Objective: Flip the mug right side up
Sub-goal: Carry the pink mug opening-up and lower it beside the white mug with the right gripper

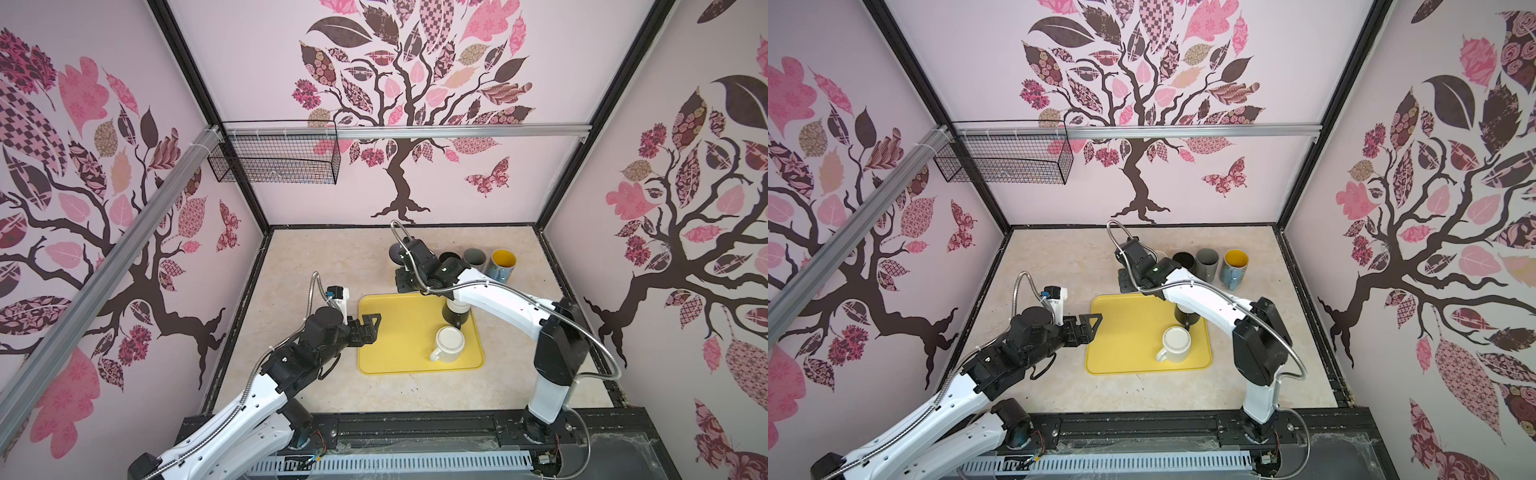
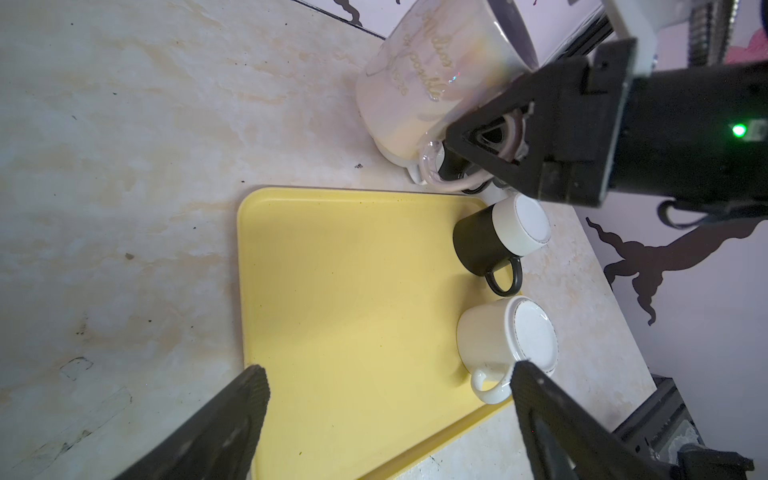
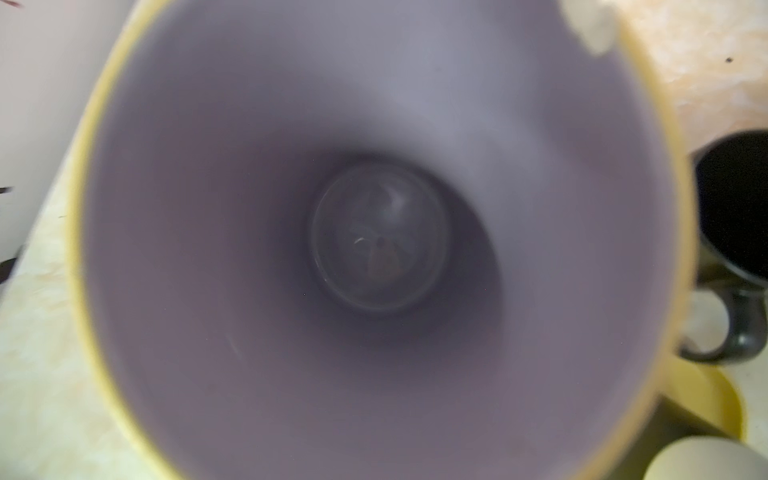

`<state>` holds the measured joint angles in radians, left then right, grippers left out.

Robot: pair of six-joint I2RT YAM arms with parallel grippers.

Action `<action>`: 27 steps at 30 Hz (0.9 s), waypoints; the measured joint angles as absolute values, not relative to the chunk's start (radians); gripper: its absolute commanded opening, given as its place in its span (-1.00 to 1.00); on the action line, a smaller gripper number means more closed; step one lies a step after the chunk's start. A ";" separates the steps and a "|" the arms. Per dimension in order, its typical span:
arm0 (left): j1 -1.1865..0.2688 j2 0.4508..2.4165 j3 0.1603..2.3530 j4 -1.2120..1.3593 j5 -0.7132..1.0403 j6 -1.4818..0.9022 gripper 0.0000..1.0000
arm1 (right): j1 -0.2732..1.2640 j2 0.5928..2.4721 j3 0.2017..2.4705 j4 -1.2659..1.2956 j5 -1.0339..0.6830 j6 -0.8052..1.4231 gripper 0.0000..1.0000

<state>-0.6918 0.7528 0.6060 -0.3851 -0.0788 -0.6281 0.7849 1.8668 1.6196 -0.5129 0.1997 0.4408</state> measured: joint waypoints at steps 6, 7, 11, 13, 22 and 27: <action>-0.692 0.755 0.600 -0.382 -0.056 -0.628 0.87 | 0.782 1.970 1.708 -0.532 0.247 0.421 -1.00; -0.692 0.753 0.600 -0.382 -0.054 -0.628 0.87 | 0.780 1.987 1.724 -0.536 0.248 0.419 -1.00; -0.692 0.737 0.600 -0.381 -0.047 -0.628 0.87 | 0.769 2.041 1.776 -0.540 0.236 0.418 -1.00; -0.692 0.727 0.600 -0.381 -0.047 -0.628 0.86 | 0.764 2.056 1.780 -0.540 0.226 0.418 -1.00; -0.692 0.730 0.600 -0.372 -0.031 -0.623 0.86 | 0.719 2.080 1.766 -0.529 0.193 0.422 -1.00; -0.692 0.737 0.593 -0.360 -0.019 -0.622 0.86 | 0.699 2.081 1.752 -0.506 0.173 0.423 -1.00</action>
